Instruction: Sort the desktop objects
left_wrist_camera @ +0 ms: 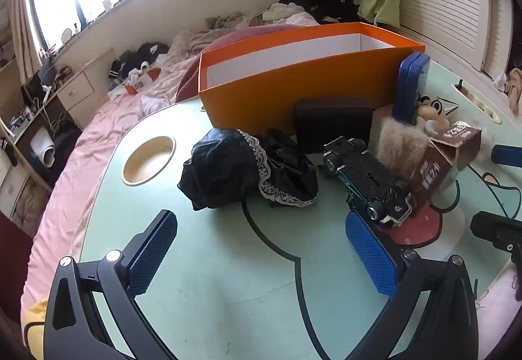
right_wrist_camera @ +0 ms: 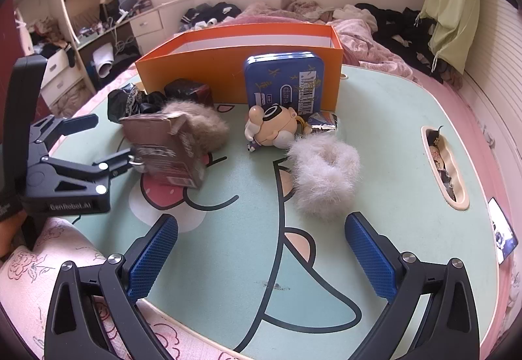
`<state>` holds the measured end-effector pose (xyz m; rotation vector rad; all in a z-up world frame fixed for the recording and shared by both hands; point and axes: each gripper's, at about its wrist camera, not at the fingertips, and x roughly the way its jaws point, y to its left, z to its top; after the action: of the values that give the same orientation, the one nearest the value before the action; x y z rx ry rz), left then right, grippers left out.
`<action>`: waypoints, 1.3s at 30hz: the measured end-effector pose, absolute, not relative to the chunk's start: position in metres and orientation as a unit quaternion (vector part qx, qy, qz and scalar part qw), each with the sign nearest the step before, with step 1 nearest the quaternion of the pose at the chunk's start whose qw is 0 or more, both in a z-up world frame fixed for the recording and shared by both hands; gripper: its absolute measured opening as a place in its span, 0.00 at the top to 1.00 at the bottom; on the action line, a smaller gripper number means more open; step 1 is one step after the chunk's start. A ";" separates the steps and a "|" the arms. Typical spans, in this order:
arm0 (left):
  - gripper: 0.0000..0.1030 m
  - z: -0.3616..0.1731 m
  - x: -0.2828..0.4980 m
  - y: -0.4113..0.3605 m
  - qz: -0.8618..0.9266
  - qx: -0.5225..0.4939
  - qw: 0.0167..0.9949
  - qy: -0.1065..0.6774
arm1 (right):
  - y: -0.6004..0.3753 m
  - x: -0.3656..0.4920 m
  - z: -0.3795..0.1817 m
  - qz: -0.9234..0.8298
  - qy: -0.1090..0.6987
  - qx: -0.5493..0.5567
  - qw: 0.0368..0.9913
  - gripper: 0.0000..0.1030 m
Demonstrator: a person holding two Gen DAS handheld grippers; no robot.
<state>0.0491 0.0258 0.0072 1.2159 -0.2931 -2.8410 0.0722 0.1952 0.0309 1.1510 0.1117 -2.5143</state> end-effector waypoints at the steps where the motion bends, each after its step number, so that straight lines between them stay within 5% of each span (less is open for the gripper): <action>1: 0.00 0.007 0.049 0.025 -0.915 0.393 0.015 -0.090 | 0.195 0.072 0.031 -0.893 0.040 0.409 0.186 0.01; 6: 0.00 0.002 0.042 -0.003 -0.906 0.422 -0.044 0.004 | 0.196 0.073 0.031 -0.892 0.042 0.409 0.185 0.01; 39: 0.00 -0.003 0.043 -0.003 -0.909 0.417 -0.029 0.003 | 0.195 0.073 0.032 -0.892 0.047 0.410 0.183 0.01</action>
<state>0.0430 -0.0035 -0.0025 1.3336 0.0100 -2.9085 0.0731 0.1952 0.0318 1.1553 0.1313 -2.5175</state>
